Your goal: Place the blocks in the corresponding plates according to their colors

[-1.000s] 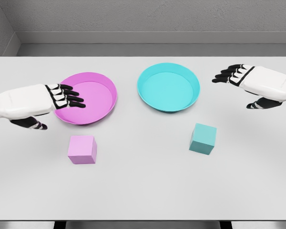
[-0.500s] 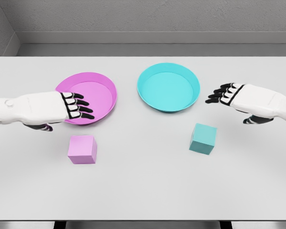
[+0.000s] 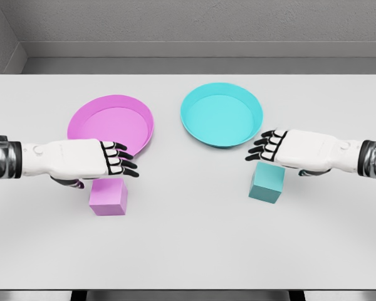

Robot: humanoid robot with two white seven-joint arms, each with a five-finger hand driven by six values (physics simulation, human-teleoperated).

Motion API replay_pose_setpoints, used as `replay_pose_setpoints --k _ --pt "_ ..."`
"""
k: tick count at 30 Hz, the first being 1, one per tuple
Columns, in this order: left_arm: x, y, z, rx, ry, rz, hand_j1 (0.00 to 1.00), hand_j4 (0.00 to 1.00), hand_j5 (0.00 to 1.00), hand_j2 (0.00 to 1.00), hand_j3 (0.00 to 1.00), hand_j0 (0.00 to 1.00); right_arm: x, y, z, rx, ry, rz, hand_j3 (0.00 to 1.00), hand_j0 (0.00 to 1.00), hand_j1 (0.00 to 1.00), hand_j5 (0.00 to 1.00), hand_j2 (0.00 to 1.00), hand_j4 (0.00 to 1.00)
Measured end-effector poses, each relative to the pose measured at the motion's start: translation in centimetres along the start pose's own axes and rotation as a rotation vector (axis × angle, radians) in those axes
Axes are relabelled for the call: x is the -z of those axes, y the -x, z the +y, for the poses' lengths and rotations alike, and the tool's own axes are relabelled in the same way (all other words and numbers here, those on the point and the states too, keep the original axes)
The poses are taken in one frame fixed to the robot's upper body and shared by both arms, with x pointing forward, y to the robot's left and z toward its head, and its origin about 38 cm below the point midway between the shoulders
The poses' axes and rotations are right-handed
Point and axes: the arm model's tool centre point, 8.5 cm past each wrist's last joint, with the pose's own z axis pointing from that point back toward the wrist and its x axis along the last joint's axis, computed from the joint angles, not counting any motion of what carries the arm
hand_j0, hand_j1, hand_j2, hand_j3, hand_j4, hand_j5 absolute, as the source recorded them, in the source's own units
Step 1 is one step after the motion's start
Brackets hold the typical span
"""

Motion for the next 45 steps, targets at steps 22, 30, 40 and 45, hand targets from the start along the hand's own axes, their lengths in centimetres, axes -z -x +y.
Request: replay_pose_setpoints --k 22,30,40,45 --pt "1.5 -1.2 -2.0 -0.005 0.062 -0.039 1.0 1.0 1.0 1.0 1.0 1.0 2.8 -1.7 1.5 -0.073 -0.101 -0.053 1.0 1.0 1.0 1.0 1.0 1.0" --pt "1.7 -1.3 -2.3 -0.006 0.091 -0.043 1.0 1.0 1.0 1.0 1.0 1.0 3.3 -1.8 1.5 -0.094 -0.105 -0.045 1.0 1.0 1.0 1.0 1.0 1.0" --pt "3.4 -2.0 -2.4 0.015 0.111 -0.074 1.0 1.0 1.0 1.0 1.0 1.0 3.7 -2.1 1.9 -0.102 -0.116 -0.047 1.0 1.0 1.0 1.0 1.0 1.0" --pt "3.7 -2.1 -2.4 0.014 0.113 -0.078 0.98 0.98 0.98 0.98 0.98 0.98 3.7 -2.0 1.7 -0.109 -0.115 -0.046 0.86 0.86 0.86 0.86 0.86 0.86"
